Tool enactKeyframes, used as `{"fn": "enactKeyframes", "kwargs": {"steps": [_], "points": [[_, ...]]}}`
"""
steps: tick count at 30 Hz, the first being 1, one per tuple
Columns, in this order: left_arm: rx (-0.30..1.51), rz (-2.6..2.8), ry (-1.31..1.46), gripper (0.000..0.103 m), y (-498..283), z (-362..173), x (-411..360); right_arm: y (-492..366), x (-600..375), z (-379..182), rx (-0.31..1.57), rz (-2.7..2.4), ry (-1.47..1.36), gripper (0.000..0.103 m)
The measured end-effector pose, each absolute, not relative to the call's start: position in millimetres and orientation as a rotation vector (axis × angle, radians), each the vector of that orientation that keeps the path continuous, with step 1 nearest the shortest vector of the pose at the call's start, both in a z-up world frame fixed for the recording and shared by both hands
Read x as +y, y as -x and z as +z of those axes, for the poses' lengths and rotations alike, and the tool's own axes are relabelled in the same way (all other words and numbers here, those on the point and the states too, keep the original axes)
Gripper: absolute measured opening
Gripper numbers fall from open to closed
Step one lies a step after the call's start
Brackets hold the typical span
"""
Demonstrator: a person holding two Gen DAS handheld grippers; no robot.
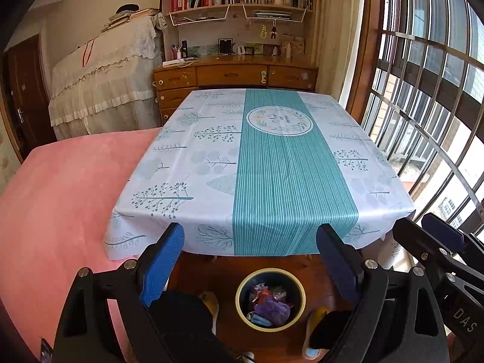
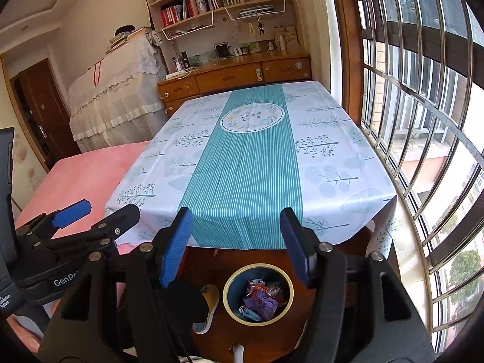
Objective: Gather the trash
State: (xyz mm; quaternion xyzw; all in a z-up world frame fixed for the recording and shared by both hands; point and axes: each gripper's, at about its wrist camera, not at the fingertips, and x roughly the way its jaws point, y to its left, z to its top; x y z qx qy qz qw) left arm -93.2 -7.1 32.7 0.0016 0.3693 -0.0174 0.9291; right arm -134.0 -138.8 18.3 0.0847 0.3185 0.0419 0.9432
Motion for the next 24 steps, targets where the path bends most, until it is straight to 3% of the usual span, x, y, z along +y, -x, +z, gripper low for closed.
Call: {"fn": "enactKeyframes", "kwargs": {"steps": [24], "points": [[0.753, -0.036, -0.011, 0.09, 96.8, 34.6, -10.4, 134.5, -144.3, 23.5, 0.634, 0.082, -0.167, 0.057]]}}
